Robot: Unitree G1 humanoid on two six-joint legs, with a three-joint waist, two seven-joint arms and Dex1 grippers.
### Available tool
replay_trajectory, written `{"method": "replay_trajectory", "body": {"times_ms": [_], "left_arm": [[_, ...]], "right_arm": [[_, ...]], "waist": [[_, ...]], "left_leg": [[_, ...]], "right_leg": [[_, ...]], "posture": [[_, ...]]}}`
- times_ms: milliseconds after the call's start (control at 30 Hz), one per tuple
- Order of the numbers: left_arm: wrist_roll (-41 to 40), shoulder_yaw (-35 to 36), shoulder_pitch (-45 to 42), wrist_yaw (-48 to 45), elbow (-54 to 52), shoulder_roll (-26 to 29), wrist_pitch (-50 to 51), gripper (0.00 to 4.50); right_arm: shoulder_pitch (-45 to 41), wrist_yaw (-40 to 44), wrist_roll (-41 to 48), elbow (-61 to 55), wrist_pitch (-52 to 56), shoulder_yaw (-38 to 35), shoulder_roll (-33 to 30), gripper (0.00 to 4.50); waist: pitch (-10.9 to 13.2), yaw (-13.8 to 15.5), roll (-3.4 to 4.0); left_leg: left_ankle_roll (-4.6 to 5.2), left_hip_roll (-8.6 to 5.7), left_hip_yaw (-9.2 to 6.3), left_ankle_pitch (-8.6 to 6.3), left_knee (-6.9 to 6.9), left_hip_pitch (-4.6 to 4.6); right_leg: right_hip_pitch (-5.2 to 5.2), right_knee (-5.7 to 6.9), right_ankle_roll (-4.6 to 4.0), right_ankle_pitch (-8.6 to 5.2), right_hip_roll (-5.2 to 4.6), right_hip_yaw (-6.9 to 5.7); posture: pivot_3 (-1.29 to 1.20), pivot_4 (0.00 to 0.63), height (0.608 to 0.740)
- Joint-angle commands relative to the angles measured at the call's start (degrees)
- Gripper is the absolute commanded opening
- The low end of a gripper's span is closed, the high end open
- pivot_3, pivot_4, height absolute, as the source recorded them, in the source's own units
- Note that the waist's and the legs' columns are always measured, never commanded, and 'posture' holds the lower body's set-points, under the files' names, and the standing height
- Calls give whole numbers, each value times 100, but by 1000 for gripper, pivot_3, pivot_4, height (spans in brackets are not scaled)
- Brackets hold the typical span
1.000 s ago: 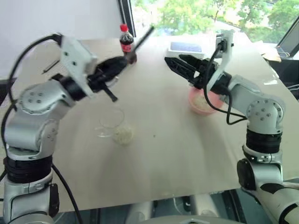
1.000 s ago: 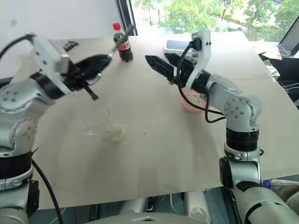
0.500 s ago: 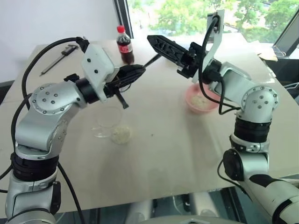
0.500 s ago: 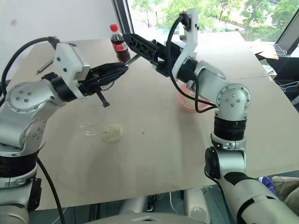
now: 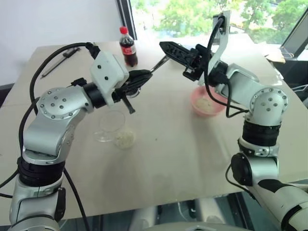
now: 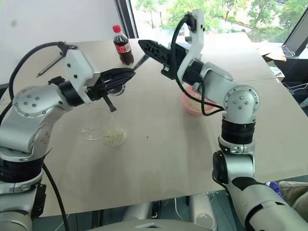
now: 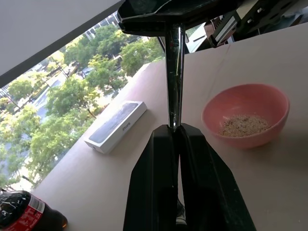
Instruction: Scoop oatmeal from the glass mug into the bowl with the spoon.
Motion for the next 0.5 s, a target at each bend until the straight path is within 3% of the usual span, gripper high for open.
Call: {"method": "replay_trajectory", "body": {"times_ms": [33, 133, 167, 200, 267, 500], "left_arm": [[-19, 232, -128, 95, -92, -27, -3, 0], [-97, 270, -140, 57, -141, 5, 106, 0], [-54, 274, -139, 82, -158, 4, 77, 720], [-32, 295, -151, 135, -185, -28, 43, 852], [-205, 437, -182, 217, -300, -114, 100, 1619], [-1872, 1706, 126, 747, -912, -463, 809, 1619]], "right_arm": [[-39, 10, -40, -79, -122, -14, -40, 62], [-41, -24, -47, -70, -137, -18, -14, 62], [-46, -36, -39, -63, -143, -28, 2, 0], [-54, -55, -23, -50, -154, -44, 26, 0], [-76, -100, 18, -14, -171, -94, 66, 0], [-82, -244, 198, 64, -177, -283, 50, 0]], "waist": [[0, 0, 0], [0, 0, 0], [0, 0, 0], [0, 0, 0], [0, 1, 0], [0, -7, 0]], "left_leg": [[0, 0, 0, 0, 0, 0], [0, 0, 0, 0, 0, 0], [0, 0, 0, 0, 0, 0], [0, 0, 0, 0, 0, 0], [0, 0, 0, 0, 1, 0], [0, 3, -1, 0, 3, -2]], "right_leg": [[0, 0, 0, 0, 0, 0], [0, 0, 0, 0, 0, 0], [0, 0, 0, 0, 0, 0], [0, 0, 0, 0, 0, 0], [0, 0, 0, 0, 0, 0], [-1, -1, 0, 0, -3, 1]], "posture": [[0, 150, 740], [0, 150, 740], [0, 150, 740], [0, 150, 740], [0, 150, 740], [0, 150, 740]]}}
